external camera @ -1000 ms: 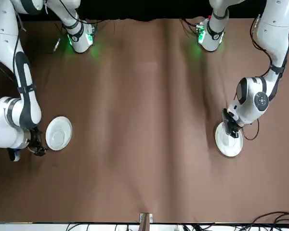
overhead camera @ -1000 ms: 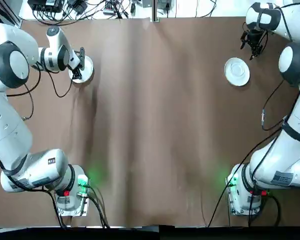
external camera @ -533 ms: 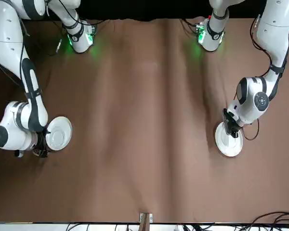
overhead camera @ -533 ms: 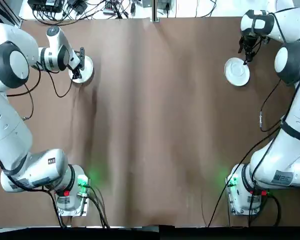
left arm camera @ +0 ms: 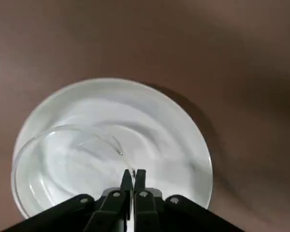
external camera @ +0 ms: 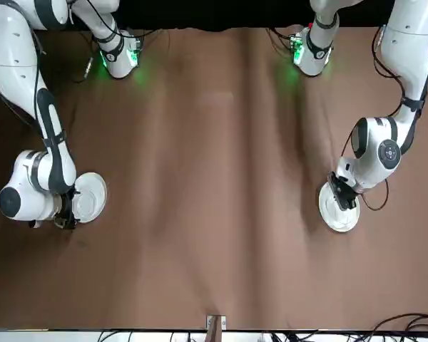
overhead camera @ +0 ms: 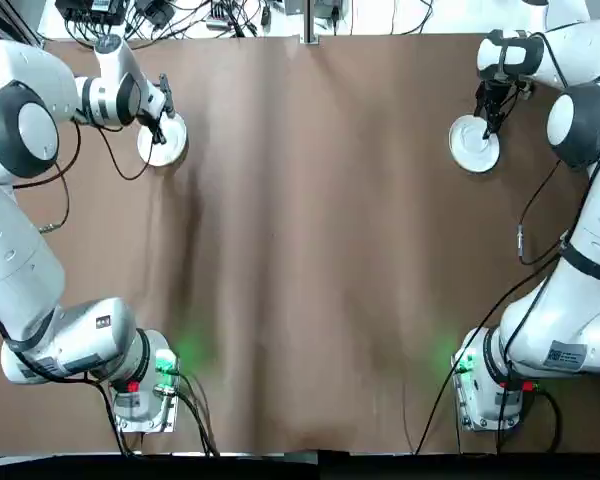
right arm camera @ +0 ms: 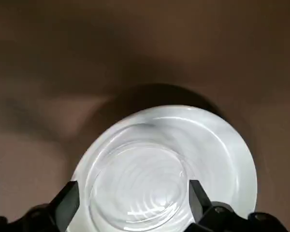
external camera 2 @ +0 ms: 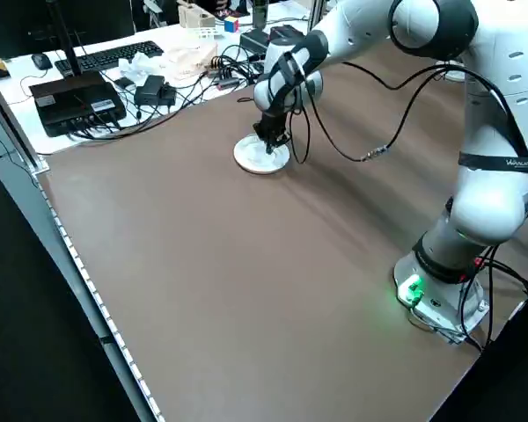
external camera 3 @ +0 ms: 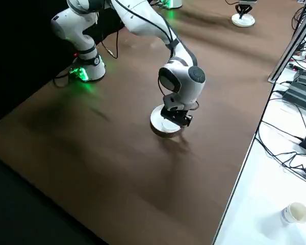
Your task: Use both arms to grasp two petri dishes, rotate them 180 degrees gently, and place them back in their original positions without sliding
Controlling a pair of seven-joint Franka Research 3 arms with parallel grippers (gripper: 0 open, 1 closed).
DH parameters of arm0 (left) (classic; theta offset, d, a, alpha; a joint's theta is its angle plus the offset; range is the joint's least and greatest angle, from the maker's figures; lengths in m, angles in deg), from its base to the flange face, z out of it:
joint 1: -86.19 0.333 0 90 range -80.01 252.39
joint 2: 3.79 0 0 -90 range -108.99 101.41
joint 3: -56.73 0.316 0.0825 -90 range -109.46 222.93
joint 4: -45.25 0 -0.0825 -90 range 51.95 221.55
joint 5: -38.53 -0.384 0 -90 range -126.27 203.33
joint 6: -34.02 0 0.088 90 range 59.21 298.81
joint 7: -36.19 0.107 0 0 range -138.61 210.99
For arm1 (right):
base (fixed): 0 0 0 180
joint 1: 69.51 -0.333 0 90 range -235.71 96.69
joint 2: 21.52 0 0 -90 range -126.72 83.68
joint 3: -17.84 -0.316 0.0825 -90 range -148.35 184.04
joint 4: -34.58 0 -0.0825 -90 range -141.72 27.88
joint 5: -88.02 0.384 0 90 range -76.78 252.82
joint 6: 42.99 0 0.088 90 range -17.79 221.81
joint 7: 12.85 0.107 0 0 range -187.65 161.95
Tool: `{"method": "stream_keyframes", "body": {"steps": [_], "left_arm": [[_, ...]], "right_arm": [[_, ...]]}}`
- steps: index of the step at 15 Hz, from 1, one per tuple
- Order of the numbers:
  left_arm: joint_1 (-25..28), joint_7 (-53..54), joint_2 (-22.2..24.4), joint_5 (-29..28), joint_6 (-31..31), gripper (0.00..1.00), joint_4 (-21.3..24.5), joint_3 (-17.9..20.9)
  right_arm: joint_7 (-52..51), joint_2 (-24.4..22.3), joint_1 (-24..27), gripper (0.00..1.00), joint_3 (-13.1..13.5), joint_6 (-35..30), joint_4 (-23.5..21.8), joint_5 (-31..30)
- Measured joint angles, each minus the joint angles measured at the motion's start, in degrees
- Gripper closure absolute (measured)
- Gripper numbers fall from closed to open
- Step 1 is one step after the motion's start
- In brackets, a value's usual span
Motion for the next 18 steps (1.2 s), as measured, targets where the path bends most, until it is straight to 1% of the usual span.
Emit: {"method": "stream_keyframes", "body": {"steps": [2, 4, 5, 6, 7, 8, 9, 10, 11, 14, 17, 18], "left_arm": [[-0.03, -6.45, 0.47, 0.00, -1.69, 0.96, -1.40, -1.09], [-0.10, -12.00, 0.62, 0.00, -2.37, 0.96, -1.99, -1.78], [-0.12, -13.79, 0.63, 0.00, -2.71, 0.96, -2.17, -1.92], [-0.06, -15.29, 0.71, 0.00, -4.21, 0.96, -2.67, -2.02], [0.02, -15.67, 0.83, 0.00, -4.67, 0.96, -2.88, -2.02], [0.08, -16.11, 0.96, 0.00, -4.89, 0.96, -3.04, -2.02], [0.08, -17.26, 1.11, 0.00, -5.18, 0.96, -3.24, -2.03], [0.06, -18.91, 1.30, 0.00, -5.77, 0.96, -3.45, -2.12], [0.00, -20.95, 1.51, 0.00, -6.50, 0.96, -3.75, -2.25], [-0.01, -29.60, 2.14, 0.00, -8.15, 0.96, -4.42, -2.46], [-0.09, -41.47, 2.28, 0.01, -8.87, 0.96, -4.66, -2.56], [-0.12, -46.74, 2.27, 0.01, -9.15, 0.96, -4.91, -2.60]], "right_arm": [[0.29, 0.08, -0.07, 0.00, 0.00, 0.05, -0.37, 0.00], [1.32, 0.20, -0.37, 0.03, 0.00, 1.13, -0.58, 0.00], [2.08, 0.21, -0.58, 0.11, -0.02, 1.58, -0.66, 0.00], [2.92, 0.22, -0.95, 0.32, -0.02, 1.92, -0.83, 0.00], [3.13, 0.22, -1.03, 0.33, -0.02, 1.98, -0.90, 0.00], [3.22, 0.22, -1.04, 0.40, -0.02, 2.09, -0.93, 0.00], [3.29, 0.22, -1.04, 0.44, 0.00, 2.13, -0.95, 0.00], [3.29, 0.22, -1.04, 0.44, 0.02, 2.13, -0.97, 0.00], [3.29, 0.22, -1.04, 0.47, 0.02, 2.14, -0.98, 0.00], [3.29, 0.25, -1.04, 0.48, 0.03, 2.36, -1.02, 0.00], [3.29, 0.58, -0.98, 0.49, 0.09, 2.83, -1.06, 0.00], [3.28, 0.79, -0.97, 0.52, 0.10, 3.37, -1.06, 0.00]]}}
